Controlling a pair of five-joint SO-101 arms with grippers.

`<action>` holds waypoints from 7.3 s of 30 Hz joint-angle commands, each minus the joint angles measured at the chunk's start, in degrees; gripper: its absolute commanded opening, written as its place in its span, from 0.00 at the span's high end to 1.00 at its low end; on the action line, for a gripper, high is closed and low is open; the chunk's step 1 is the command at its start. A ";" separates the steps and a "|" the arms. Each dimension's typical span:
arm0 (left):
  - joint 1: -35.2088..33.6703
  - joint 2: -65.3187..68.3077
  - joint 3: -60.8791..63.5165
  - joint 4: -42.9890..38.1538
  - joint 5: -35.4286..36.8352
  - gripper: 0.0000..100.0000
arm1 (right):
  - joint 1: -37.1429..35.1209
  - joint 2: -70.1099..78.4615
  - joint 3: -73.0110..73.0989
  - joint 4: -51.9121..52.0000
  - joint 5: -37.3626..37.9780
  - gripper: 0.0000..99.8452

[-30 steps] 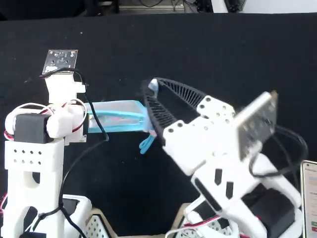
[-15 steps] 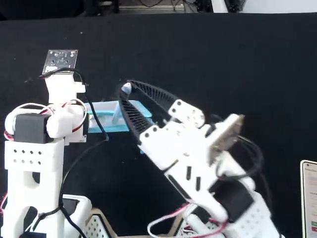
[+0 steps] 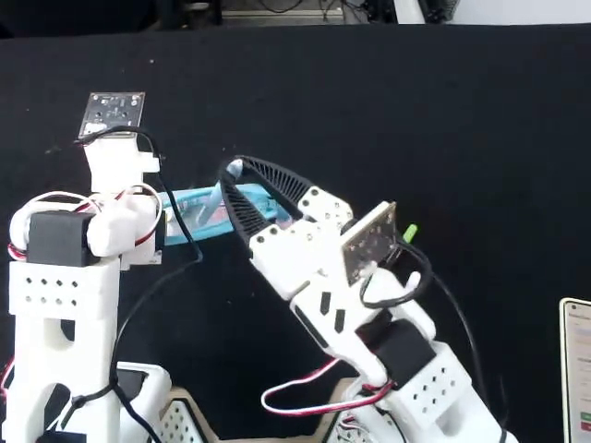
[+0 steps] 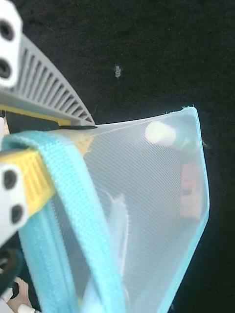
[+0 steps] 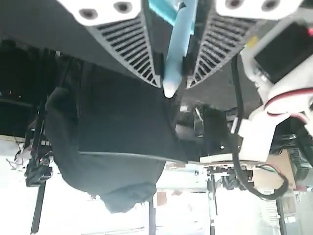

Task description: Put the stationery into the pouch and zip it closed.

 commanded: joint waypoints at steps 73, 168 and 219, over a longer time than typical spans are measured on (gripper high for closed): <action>0.31 -0.53 -0.40 0.09 -0.44 0.97 | 56.88 81.89 -38.81 45.54 -3.60 0.86; 0.22 -0.53 0.75 0.18 -0.44 0.97 | 39.47 88.75 -61.58 57.14 13.10 0.88; -4.44 -0.53 0.84 0.18 -0.44 0.97 | 12.31 14.37 -48.31 50.73 10.29 0.99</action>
